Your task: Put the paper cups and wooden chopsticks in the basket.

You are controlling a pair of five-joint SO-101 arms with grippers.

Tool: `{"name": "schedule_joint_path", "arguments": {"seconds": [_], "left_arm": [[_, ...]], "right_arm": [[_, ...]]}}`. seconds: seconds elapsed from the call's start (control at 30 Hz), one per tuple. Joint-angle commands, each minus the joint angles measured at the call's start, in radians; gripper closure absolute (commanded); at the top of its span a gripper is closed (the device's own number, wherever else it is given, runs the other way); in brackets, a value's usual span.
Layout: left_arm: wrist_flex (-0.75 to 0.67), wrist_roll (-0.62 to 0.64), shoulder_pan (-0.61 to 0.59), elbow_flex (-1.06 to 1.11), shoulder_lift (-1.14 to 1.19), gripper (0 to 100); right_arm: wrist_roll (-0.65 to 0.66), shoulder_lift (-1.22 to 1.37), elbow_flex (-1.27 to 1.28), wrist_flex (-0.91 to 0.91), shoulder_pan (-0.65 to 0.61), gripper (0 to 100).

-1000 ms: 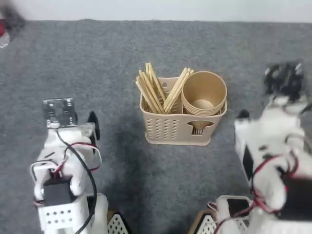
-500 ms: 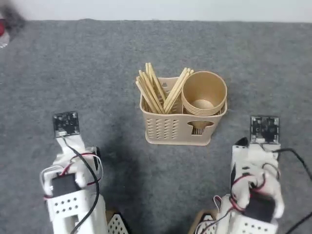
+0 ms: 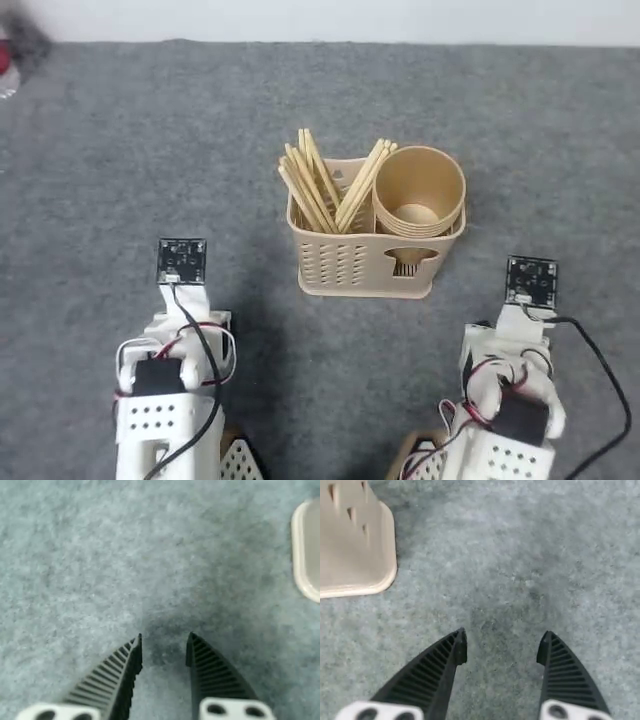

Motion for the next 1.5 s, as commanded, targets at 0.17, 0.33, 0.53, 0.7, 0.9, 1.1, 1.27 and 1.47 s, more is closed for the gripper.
{"name": "schedule_joint_path", "arguments": {"seconds": [0.17, 0.33, 0.53, 0.7, 0.9, 1.1, 1.27, 1.47], "left_arm": [[0.017, -0.011, 0.015, -0.005, -0.008, 85], [0.017, -0.011, 0.017, -0.007, -0.008, 85], [0.017, -0.009, 0.018, -0.007, -0.008, 85], [0.017, -0.009, 0.015, -0.007, -0.008, 85], [0.017, -0.009, 0.017, -0.007, -0.008, 85], [0.015, -0.005, 0.021, -0.007, -0.008, 85], [0.015, -0.005, 0.021, -0.007, -0.008, 85], [0.015, -0.005, 0.021, -0.007, -0.008, 85]], "right_arm": [[-0.114, 0.007, 0.161, -0.058, -0.137, 76.4], [-0.137, 0.007, 0.163, -0.059, -0.239, 76.4], [-0.137, 0.007, 0.163, -0.059, -0.346, 76.4], [-0.135, 0.007, 0.163, -0.059, -0.346, 76.4], [-0.130, 0.007, 0.163, -0.059, -0.286, 76.4], [-0.132, 0.007, 0.163, -0.059, -0.257, 76.4], [-0.137, 0.007, 0.163, -0.059, -0.255, 76.4], [-0.135, 0.007, 0.163, -0.059, -0.254, 76.4]]}}
